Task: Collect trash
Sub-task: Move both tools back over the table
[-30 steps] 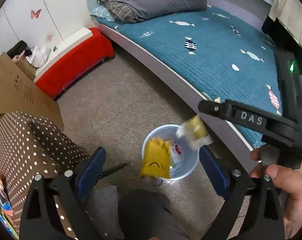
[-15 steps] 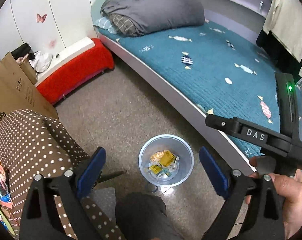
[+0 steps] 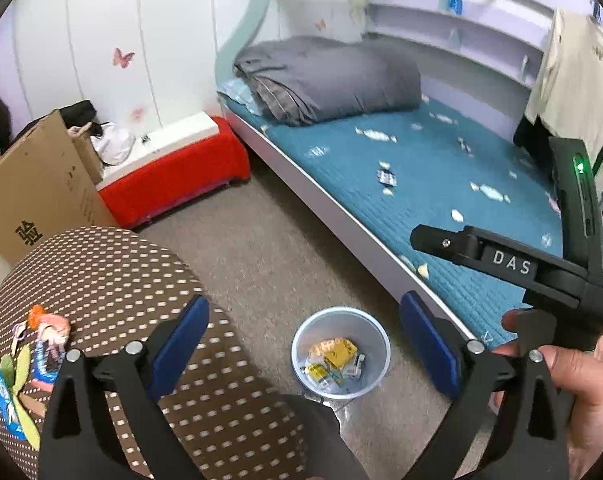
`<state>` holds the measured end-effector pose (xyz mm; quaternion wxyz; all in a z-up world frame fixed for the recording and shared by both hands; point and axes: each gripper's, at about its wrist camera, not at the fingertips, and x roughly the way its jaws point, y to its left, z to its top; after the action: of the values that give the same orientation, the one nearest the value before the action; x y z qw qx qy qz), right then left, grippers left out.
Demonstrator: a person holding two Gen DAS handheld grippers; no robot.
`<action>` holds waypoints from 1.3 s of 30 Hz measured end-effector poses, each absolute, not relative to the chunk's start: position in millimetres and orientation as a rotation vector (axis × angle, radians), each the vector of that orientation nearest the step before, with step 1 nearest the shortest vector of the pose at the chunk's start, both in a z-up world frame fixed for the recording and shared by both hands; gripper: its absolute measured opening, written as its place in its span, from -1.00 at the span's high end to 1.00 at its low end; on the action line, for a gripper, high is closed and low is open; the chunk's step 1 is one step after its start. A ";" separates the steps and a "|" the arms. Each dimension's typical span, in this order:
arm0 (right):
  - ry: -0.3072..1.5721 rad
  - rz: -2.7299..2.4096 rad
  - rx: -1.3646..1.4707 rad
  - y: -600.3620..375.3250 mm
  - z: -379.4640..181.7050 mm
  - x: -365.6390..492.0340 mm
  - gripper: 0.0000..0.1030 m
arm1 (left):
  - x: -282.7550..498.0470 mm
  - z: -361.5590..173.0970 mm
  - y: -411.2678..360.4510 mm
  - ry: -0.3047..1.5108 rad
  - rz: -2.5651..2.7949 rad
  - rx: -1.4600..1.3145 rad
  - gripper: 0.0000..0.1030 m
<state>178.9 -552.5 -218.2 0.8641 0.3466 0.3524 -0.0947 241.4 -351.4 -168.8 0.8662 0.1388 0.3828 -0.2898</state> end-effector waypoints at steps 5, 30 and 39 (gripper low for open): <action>0.726 -0.158 0.668 -525.8 -195.1 188.1 -0.88 | 240.6 -149.6 -319.3 0.761 -0.580 0.252 -0.83; 0.796 0.110 0.364 -329.3 -155.7 257.7 -0.88 | 237.5 -135.9 -102.8 0.680 -0.245 0.035 -0.87; 0.859 0.188 0.264 -251.8 -177.7 289.0 -0.88 | 245.4 -160.1 -27.4 0.705 -0.105 -0.033 -0.87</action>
<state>289.0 -251.8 -177.7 0.8966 0.1277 0.4144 0.0906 245.4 -27.4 -160.1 0.9370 -0.0162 0.3450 -0.0515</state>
